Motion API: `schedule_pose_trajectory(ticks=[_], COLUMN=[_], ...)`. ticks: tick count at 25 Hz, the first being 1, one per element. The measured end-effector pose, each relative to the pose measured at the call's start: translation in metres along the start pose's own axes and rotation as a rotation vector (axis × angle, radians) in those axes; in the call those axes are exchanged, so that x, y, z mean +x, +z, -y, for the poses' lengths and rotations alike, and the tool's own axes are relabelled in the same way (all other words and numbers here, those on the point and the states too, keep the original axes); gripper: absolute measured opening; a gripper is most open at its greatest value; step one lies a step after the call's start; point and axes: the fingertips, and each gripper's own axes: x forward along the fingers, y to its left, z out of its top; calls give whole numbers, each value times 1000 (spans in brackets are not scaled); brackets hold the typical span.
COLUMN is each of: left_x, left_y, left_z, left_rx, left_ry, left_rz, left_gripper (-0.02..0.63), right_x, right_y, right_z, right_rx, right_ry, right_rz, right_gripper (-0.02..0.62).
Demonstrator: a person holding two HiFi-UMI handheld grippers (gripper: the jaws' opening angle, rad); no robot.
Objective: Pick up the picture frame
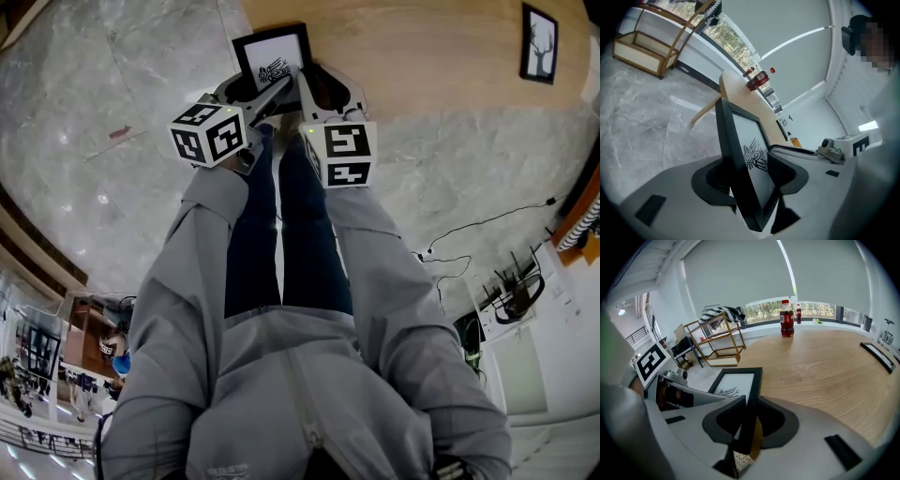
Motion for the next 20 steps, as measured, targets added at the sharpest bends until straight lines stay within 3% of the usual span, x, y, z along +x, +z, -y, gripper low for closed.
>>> schedule_pose_trajectory(ticks=[5,15,20], left_x=[-4,-15,-5], left_y=[1,14,11], left_z=[9,39,54], left_rx=[-30,-18,27], left_ry=[-26,-28,42], left_rz=[-15,-57,-128], left_gripper=[234,99,60], right_x=[-2,-12,-19], right_y=[-1,3,5], right_z=[2,3,10], right_rx=[11,88,79], right_ry=[8,48,68], right_rz=[-3,-11,-27], right_gripper=[91,91,91])
